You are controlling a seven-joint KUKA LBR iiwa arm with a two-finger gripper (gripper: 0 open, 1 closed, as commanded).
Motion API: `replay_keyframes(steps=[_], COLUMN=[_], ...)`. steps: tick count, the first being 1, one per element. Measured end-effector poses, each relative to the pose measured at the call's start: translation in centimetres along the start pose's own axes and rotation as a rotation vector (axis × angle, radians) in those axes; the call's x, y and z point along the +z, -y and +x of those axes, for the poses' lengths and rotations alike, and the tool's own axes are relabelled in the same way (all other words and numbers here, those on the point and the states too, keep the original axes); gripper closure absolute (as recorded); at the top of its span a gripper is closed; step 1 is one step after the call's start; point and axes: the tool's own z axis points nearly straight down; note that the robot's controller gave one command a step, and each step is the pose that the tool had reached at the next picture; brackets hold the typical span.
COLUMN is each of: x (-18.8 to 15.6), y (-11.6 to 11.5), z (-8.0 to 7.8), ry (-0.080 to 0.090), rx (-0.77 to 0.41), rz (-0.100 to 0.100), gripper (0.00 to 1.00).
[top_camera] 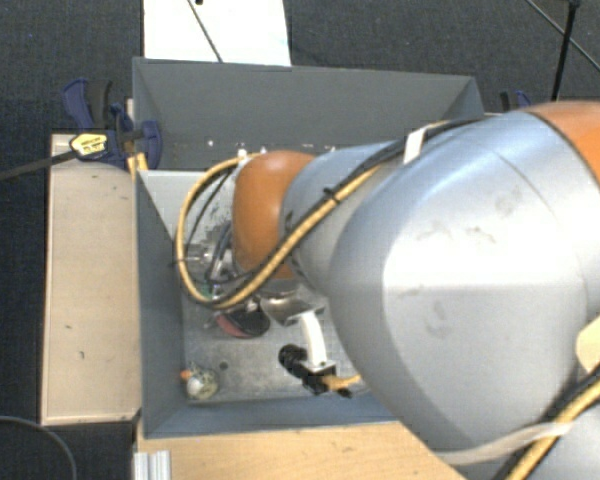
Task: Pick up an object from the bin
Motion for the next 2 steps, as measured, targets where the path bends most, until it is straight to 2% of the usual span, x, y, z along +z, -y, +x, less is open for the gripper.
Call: replay_keyframes(steps=[1, 2], x=[-2.6, -8.7], y=[0.0, -0.1], z=[0.0, -0.1], ry=[0.000, 0.000], rx=[-0.005, -0.012], rz=[-0.002, -0.004], gripper=[1.00, 1.00])
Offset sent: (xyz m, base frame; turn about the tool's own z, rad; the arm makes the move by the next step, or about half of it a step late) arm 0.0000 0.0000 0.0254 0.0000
